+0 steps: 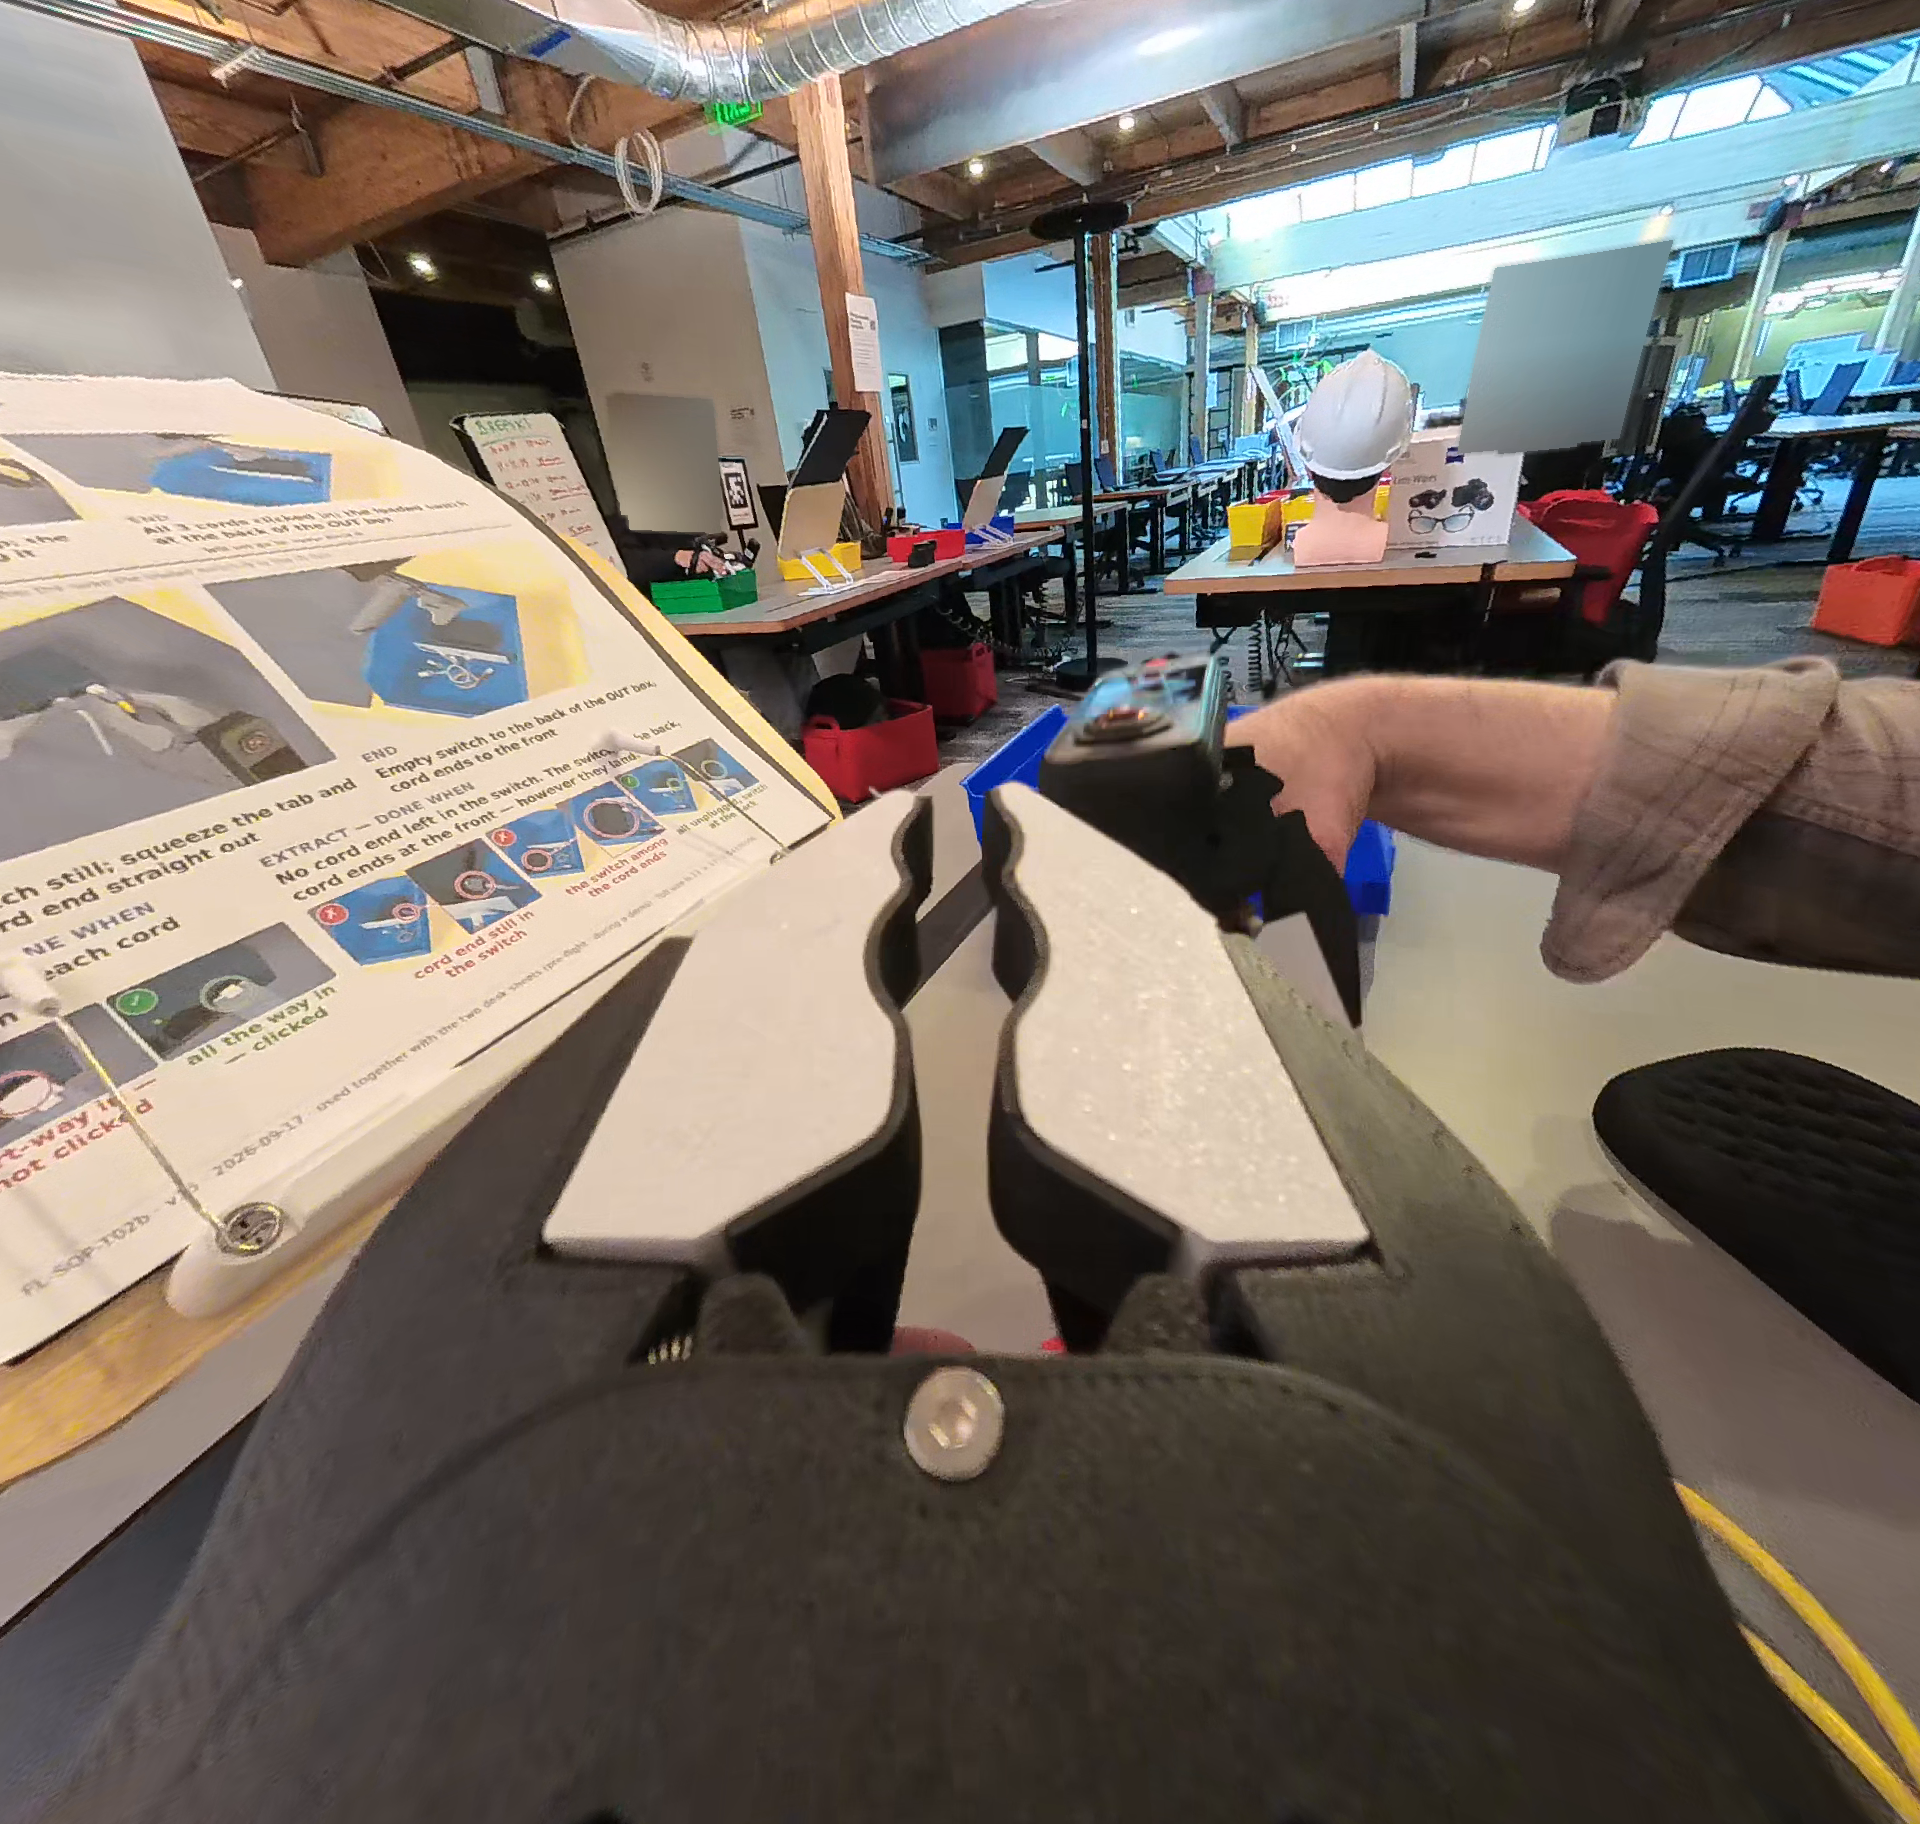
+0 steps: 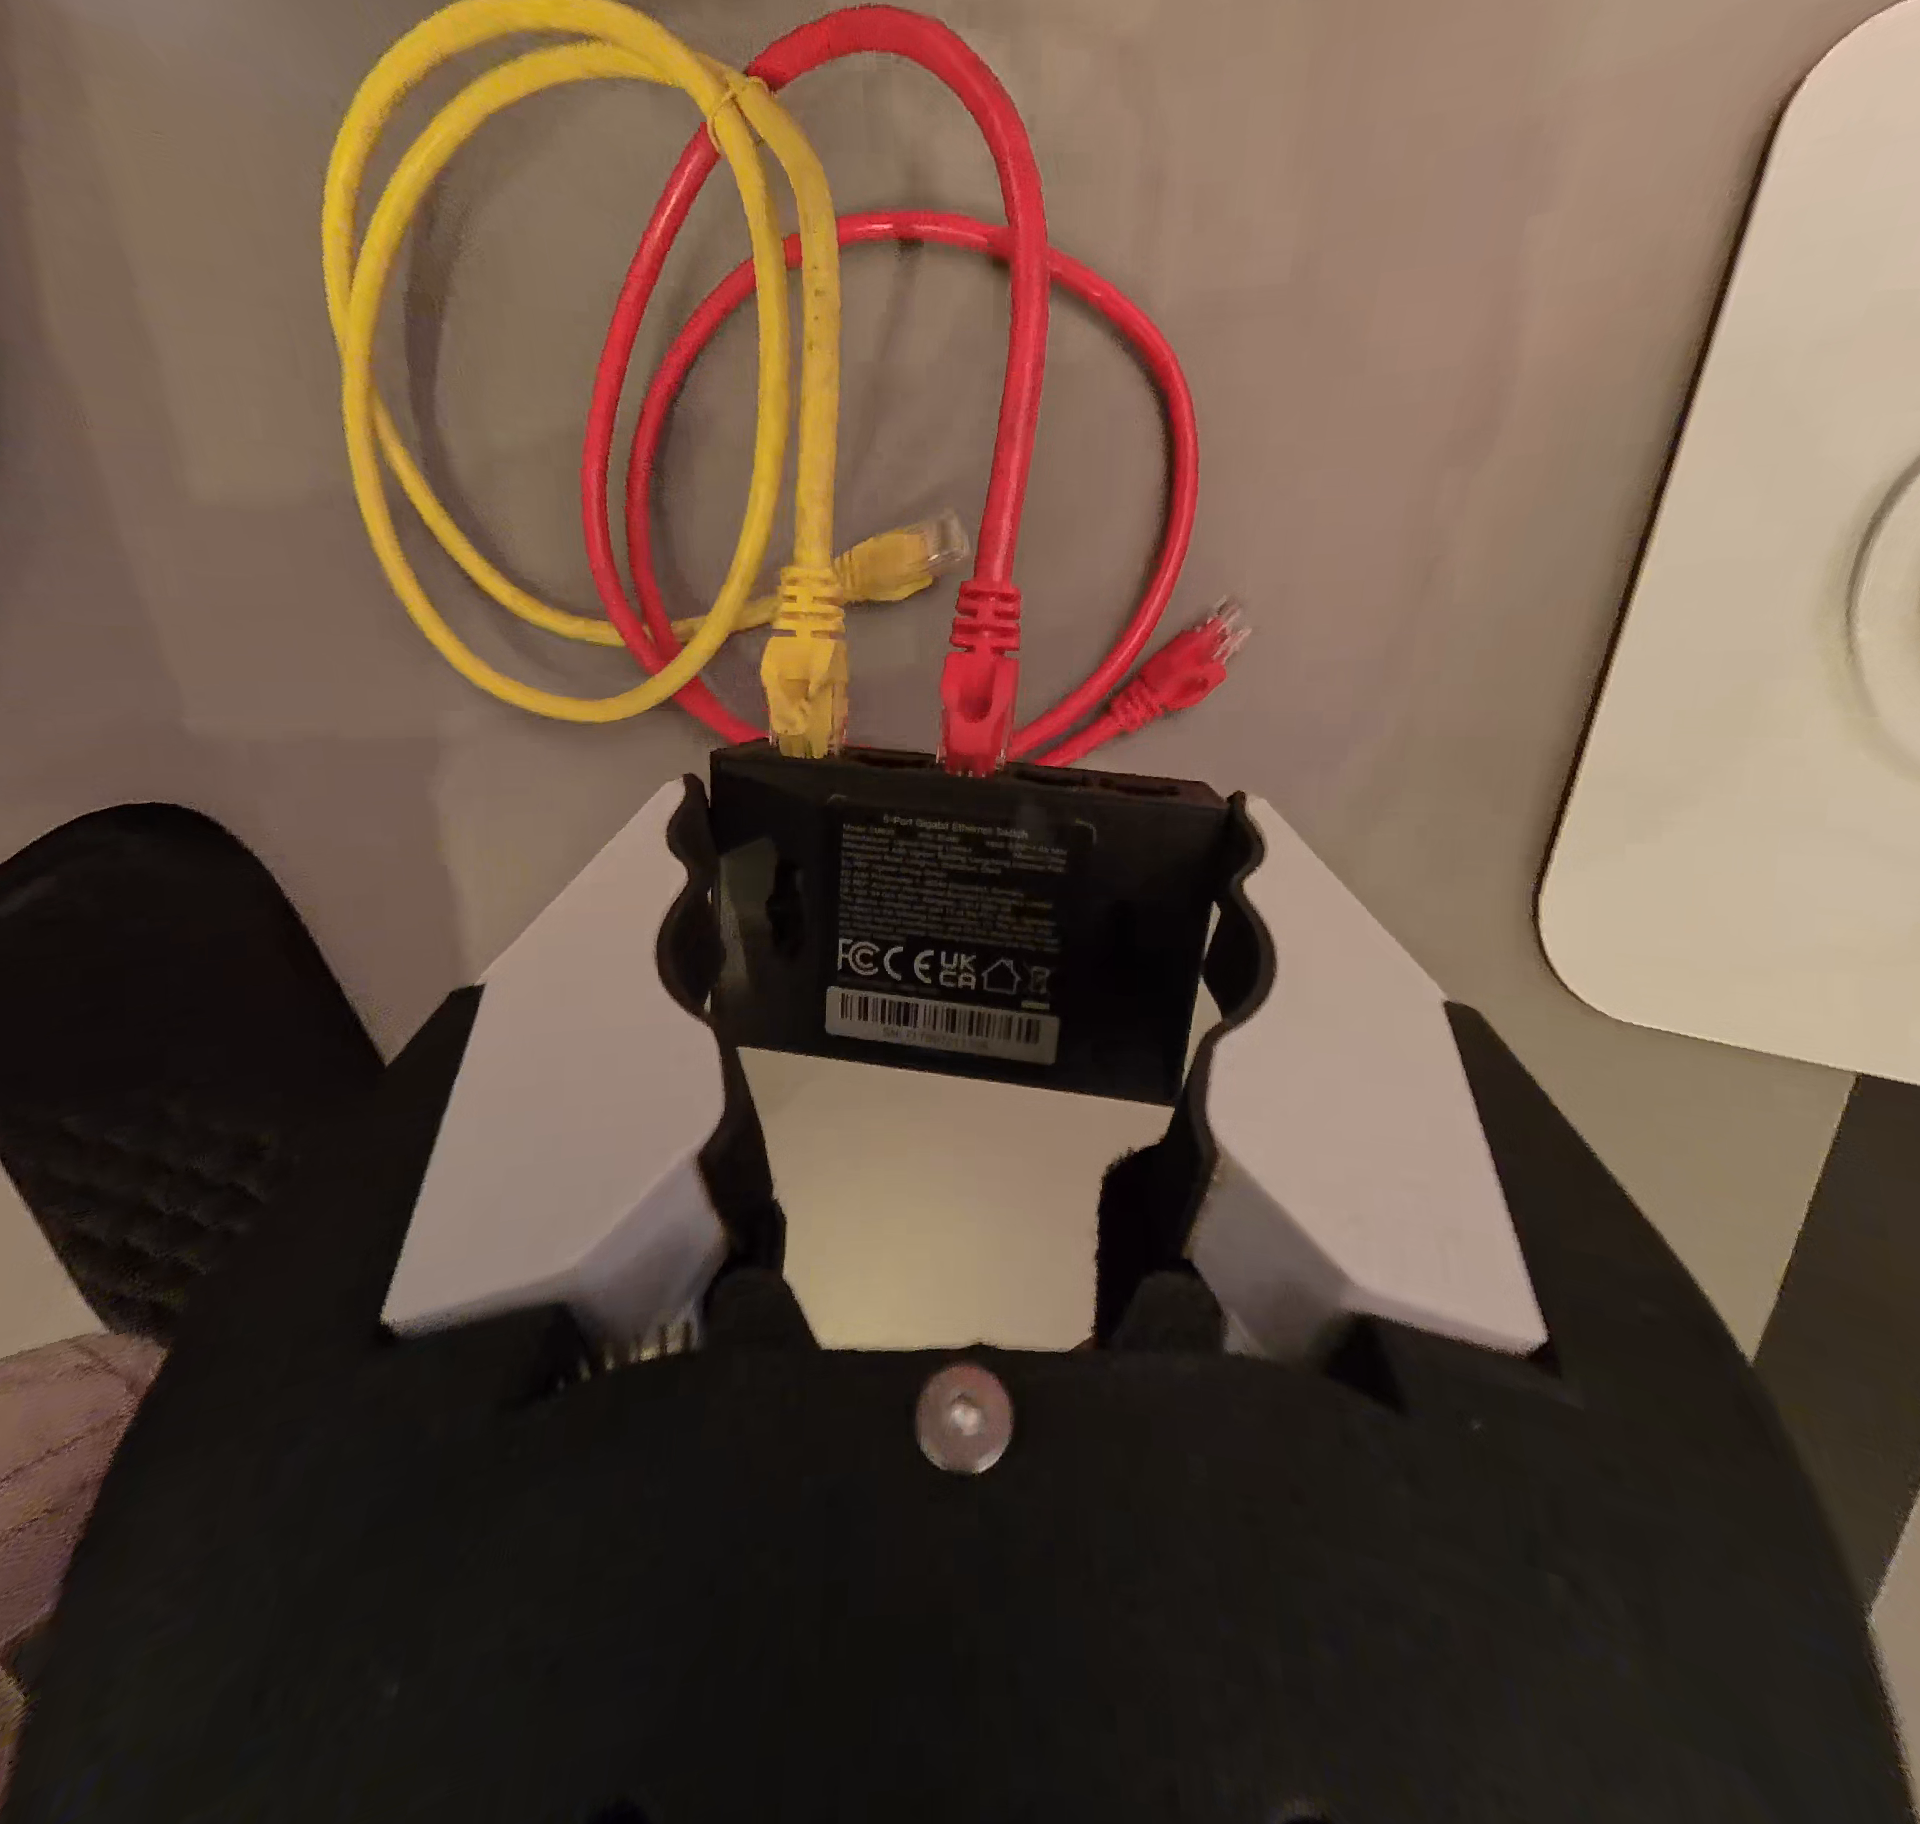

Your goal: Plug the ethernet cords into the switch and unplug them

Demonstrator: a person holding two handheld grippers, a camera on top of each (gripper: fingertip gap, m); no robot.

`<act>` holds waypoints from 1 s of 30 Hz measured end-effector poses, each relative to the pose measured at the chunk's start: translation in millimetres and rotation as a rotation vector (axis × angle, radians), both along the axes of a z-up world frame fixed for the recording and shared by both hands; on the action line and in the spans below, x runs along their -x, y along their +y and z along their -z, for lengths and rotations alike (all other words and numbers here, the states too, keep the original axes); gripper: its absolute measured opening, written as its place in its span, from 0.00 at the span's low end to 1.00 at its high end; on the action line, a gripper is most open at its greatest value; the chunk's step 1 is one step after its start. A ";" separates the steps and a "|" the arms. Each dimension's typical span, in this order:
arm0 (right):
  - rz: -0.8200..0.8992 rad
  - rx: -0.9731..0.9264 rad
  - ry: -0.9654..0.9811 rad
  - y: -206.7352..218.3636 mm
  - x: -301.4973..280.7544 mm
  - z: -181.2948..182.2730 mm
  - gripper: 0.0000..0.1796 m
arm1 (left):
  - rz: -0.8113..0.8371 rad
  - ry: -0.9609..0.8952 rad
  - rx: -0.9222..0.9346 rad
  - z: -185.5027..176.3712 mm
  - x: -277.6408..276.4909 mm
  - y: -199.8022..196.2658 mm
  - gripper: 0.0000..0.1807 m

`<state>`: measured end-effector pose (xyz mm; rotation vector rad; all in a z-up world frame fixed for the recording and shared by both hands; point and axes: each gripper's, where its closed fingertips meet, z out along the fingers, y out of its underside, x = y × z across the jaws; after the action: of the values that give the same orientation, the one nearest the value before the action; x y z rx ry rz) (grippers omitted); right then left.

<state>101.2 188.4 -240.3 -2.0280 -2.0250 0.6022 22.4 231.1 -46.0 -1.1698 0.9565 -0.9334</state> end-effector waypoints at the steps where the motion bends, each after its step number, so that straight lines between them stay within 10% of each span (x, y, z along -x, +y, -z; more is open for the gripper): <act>1: 0.002 0.001 -0.003 0.8 1.7 4.2 0.53 | -0.002 -0.001 -0.002 -1.1 0.8 0.1 0.04; 30: 0.054 0.036 -0.073 8.7 12.1 58.5 0.53 | -0.014 0.068 0.017 14.0 -10.4 1.8 0.03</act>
<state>89.1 197.2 -298.8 -2.1477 -2.0055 0.5659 32.8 232.9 -60.0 -1.2280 0.9959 -0.8972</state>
